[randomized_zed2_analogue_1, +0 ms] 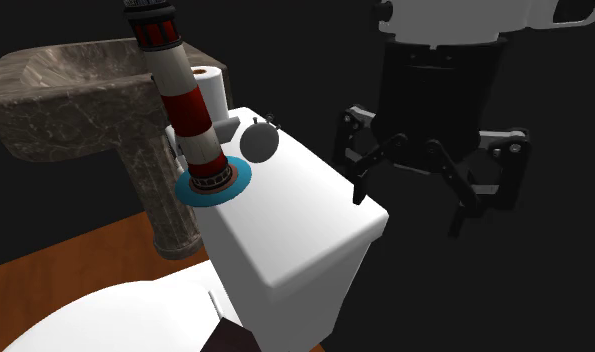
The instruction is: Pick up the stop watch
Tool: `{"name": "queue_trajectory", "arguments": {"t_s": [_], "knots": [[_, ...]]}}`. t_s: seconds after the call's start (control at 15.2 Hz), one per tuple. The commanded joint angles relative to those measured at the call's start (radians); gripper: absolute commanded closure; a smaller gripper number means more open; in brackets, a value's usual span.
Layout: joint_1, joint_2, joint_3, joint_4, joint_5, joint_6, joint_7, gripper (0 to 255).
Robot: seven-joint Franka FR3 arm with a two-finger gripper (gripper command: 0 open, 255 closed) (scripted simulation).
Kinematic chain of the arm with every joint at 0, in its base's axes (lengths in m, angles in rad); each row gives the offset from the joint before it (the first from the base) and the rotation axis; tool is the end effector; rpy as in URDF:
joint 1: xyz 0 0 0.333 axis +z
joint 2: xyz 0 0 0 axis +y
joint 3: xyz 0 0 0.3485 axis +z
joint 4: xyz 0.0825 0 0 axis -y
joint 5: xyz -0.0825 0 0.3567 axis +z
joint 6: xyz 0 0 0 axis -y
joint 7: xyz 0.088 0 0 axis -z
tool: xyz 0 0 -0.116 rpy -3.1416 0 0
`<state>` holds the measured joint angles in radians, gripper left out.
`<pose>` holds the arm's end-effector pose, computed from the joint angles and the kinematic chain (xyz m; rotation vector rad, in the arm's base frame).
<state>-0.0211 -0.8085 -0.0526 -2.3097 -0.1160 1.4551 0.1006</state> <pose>0.2359 -0.0391 0.6204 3.0515 -0.2567 -0.0693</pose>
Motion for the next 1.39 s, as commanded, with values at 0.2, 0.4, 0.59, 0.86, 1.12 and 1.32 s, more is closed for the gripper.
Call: {"name": "queue_trajectory", "arguments": {"t_s": [0.2,0.4,0.59,0.86,1.12,1.32], "knots": [[0.008,0.051,0.068,0.035,0.056,0.001,0.103,0],[0.014,0.115,0.133,0.082,0.106,0.005,0.206,0],[0.017,0.188,0.195,0.142,0.147,0.011,0.307,0],[0.017,0.301,0.273,0.241,0.188,0.017,0.442,0],[0.016,0.431,0.347,0.361,0.207,0.018,0.579,0],[0.018,0.54,0.398,0.468,0.206,0.014,0.684,0]]}}
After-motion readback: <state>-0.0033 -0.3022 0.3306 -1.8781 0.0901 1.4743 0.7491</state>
